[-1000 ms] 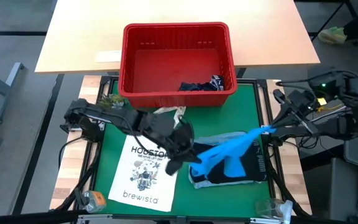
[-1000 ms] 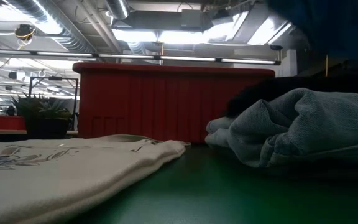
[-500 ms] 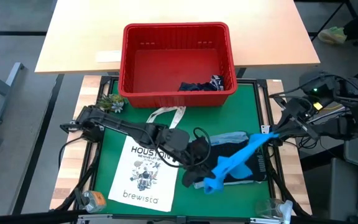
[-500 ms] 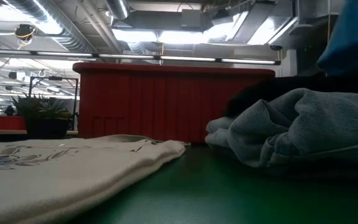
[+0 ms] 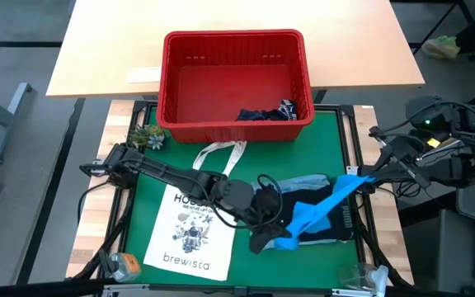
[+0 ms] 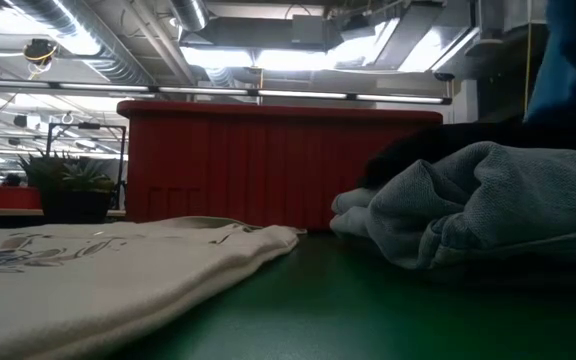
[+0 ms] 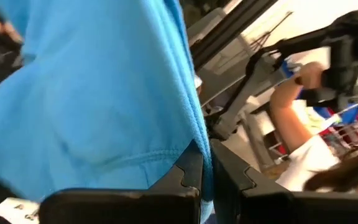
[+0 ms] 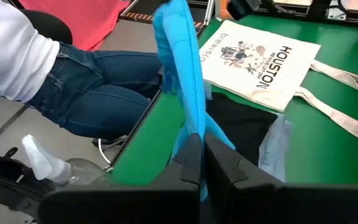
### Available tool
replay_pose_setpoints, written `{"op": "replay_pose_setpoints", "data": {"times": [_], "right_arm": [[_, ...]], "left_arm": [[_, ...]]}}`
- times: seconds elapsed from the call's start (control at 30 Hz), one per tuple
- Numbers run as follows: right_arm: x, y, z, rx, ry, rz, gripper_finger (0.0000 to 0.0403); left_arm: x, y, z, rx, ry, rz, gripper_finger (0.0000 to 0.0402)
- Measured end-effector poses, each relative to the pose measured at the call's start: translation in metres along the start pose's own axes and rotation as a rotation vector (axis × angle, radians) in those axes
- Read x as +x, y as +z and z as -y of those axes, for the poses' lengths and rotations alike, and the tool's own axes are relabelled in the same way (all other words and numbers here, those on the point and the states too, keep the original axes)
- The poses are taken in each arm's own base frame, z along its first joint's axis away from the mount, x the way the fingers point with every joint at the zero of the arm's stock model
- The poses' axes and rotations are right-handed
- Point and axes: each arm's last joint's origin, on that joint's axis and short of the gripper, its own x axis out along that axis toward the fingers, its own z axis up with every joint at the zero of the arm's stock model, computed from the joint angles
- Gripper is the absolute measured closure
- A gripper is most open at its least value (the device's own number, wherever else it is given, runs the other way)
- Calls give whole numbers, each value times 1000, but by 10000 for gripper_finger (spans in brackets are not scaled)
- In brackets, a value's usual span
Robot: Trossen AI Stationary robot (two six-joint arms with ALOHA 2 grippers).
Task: Fold Laundry from Bin
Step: Fold the blue short
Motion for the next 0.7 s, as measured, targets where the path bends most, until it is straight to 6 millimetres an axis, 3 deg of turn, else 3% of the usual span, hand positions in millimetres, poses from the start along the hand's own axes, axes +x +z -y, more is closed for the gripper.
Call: {"op": "replay_pose_setpoints", "data": {"times": [0.4,0.7], "right_arm": [[-5,-2,-7,90,32,41,395],[-8,2,-6,95,-5,98,395]], "left_arm": [[0,2,21,0,-126,114,393],[0,-4,27,2,-106,136,393]]}}
